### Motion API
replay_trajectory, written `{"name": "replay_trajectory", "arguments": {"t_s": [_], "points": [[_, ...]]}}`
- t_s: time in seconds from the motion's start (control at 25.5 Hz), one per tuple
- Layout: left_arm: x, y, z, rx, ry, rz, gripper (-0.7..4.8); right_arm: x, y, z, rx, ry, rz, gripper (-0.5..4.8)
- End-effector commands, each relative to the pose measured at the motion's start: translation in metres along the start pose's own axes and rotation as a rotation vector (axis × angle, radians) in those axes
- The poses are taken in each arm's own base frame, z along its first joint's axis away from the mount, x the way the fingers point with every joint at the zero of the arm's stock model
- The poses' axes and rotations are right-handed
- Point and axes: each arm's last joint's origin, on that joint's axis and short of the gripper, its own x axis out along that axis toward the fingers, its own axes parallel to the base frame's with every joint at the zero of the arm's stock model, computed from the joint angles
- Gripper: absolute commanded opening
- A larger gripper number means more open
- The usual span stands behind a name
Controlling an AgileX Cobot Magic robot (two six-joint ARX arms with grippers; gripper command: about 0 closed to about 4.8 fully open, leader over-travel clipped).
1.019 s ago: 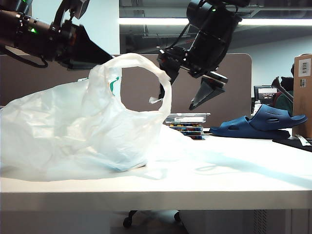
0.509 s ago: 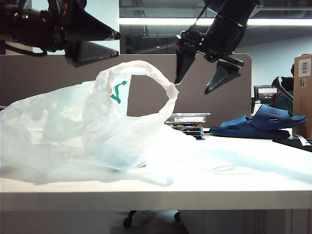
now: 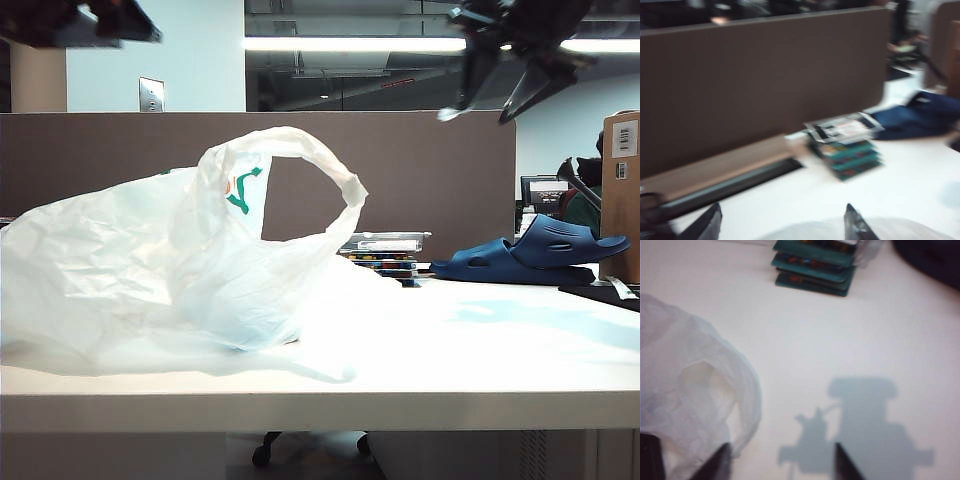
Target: Put the power bank into the bag.
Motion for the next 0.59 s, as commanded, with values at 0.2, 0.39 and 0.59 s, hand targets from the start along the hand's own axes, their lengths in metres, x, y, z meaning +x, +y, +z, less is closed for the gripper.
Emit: {"name": "replay_trajectory", "arguments": {"t_s": [0.2,0.39,0.59], "points": [[-0.027,0.024,0.021,0.043,-0.069,0.173,1.33,-0.032,-0.03,0.003,0.057,-0.048,-0.072,-0.03],[-0.047,0.038,0.032,0.067,-0.101,0.252,0.03,-0.052,-0.045,0.004,0.086,-0.086,-0.118,-0.08],[-0.068,0.04,0.047,0.09,-0.133,0.303,-0.06,-0.095,-0.049,0.008,0.091,-0.212,-0.225,-0.08]]}}
